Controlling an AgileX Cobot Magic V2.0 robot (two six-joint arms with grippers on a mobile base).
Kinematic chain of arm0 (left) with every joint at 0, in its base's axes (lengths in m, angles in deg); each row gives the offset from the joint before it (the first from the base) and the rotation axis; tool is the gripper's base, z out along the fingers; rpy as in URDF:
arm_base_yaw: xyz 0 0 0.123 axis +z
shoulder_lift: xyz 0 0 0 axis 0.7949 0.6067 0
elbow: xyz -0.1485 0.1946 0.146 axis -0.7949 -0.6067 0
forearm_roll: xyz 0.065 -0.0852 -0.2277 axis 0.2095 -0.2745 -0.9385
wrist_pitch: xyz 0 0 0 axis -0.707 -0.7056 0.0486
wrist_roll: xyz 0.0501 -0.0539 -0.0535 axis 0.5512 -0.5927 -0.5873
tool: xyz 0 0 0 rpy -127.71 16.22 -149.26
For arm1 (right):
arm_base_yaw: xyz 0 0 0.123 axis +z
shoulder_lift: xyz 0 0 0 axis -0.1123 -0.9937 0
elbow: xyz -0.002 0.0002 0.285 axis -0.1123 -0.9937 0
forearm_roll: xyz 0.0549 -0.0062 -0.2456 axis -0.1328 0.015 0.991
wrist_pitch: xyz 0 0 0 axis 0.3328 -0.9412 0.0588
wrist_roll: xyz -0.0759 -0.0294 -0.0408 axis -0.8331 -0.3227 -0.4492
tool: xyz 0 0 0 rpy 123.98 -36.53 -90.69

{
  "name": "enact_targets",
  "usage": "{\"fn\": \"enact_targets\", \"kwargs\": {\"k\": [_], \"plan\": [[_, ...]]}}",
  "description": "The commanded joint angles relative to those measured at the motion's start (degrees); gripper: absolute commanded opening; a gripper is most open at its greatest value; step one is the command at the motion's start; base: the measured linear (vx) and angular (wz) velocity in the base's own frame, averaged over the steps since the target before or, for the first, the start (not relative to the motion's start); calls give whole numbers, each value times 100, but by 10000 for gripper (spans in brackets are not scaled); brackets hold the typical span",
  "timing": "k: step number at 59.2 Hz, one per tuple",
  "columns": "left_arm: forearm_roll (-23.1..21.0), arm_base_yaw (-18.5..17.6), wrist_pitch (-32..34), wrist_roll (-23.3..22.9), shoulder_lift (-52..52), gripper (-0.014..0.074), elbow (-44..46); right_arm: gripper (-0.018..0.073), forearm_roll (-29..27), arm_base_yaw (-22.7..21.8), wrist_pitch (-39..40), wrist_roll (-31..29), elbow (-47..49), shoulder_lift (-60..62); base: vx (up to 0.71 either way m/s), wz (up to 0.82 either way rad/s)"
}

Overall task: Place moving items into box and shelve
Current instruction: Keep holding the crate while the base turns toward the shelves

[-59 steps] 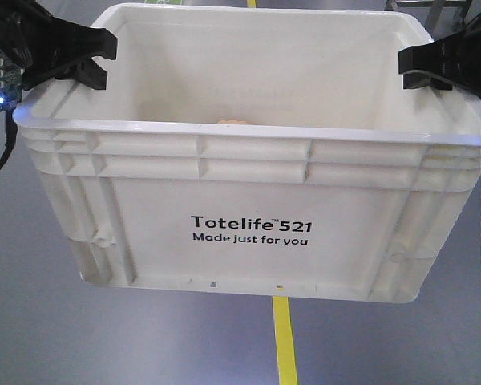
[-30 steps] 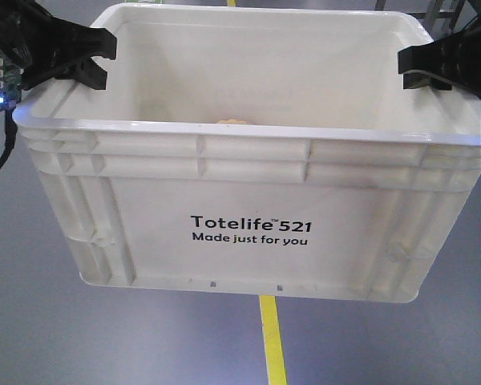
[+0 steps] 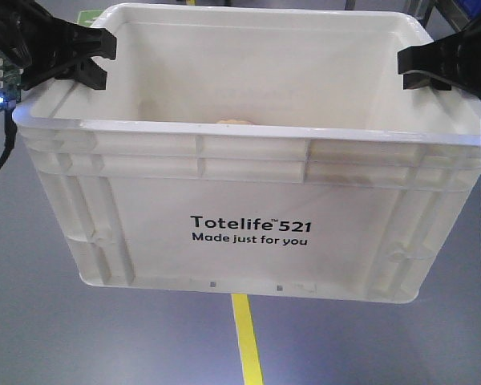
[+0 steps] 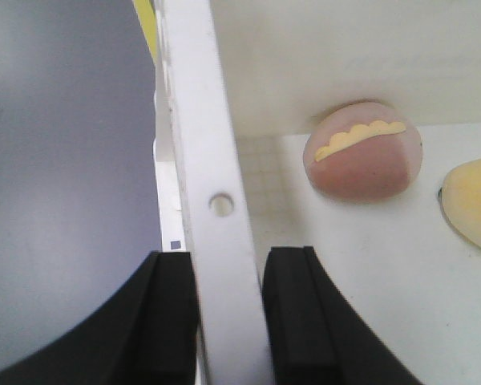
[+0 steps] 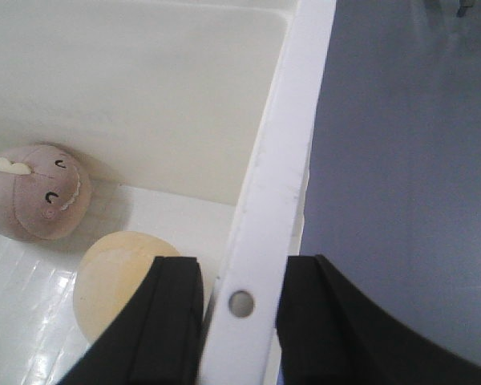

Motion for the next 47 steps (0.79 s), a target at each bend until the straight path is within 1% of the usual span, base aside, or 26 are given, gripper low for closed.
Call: {"fn": "enact_targets", "kwargs": {"k": [1,27,47], "plan": [[-517,-71,781,82,-341,-6,264,-6,-177,5,666,112,240,197,39,-27],[-517,-71,781,82,-341,-6,264,-6,-177,5,646,112,240,197,38,-33],[-517,-71,781,82,-341,-6,264,-6,-177,5,646,112,240,197,36,-45]]}}
